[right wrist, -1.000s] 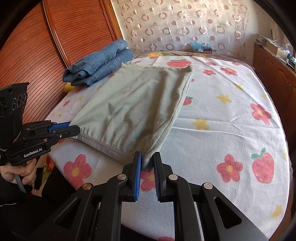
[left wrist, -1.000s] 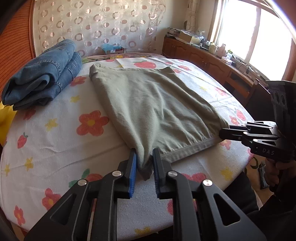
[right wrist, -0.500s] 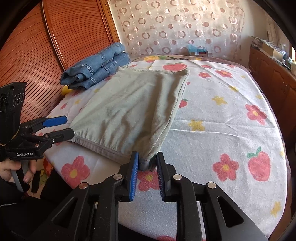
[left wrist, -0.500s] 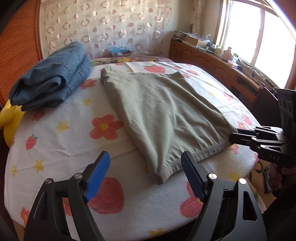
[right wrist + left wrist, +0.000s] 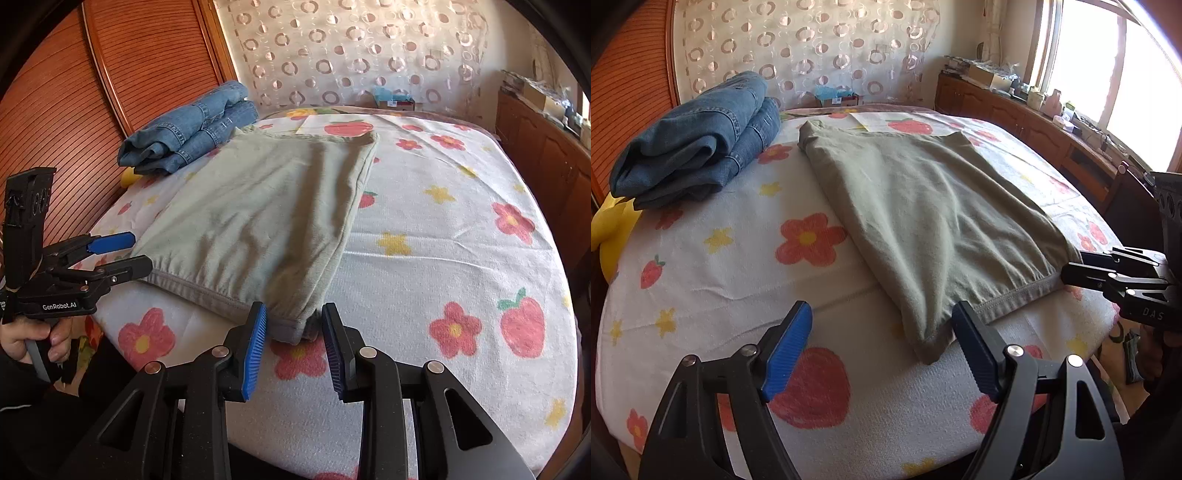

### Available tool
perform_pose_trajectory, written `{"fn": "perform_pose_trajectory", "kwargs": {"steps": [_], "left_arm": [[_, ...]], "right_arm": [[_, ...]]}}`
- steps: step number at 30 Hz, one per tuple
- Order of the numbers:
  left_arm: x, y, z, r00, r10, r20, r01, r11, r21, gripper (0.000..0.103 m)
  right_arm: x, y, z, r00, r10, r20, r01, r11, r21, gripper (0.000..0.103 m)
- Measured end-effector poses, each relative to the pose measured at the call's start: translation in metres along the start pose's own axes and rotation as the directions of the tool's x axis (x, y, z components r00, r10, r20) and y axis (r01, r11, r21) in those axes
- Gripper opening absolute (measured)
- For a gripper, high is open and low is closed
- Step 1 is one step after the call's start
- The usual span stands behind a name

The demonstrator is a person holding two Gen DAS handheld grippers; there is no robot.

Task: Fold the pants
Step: 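Lay the folded hem down and open both grippers, then close both grippers on the folded edge and lift it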

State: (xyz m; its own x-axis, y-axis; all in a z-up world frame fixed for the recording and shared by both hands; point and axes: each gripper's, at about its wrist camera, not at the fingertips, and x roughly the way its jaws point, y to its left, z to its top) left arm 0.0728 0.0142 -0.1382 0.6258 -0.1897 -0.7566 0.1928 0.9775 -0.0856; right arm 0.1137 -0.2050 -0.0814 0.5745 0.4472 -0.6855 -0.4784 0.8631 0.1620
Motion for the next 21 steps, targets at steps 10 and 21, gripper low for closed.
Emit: {"fn": "perform_pose_trajectory", "kwargs": {"steps": [10, 21], "left_arm": [[-0.001, -0.010, -0.003, 0.998, -0.055, -0.009, 0.055, 0.998, 0.034, 0.051], [-0.020, -0.024, 0.011, 0.995, -0.094, 0.027, 0.091, 0.992, 0.088, 0.011]], "right_arm": [[0.003, 0.003, 0.001, 1.000, 0.014, -0.004, -0.014, 0.999, -0.032, 0.023], [-0.009, -0.005, 0.016, 0.995, 0.090, 0.037, -0.090, 0.996, -0.014, 0.014]]}}
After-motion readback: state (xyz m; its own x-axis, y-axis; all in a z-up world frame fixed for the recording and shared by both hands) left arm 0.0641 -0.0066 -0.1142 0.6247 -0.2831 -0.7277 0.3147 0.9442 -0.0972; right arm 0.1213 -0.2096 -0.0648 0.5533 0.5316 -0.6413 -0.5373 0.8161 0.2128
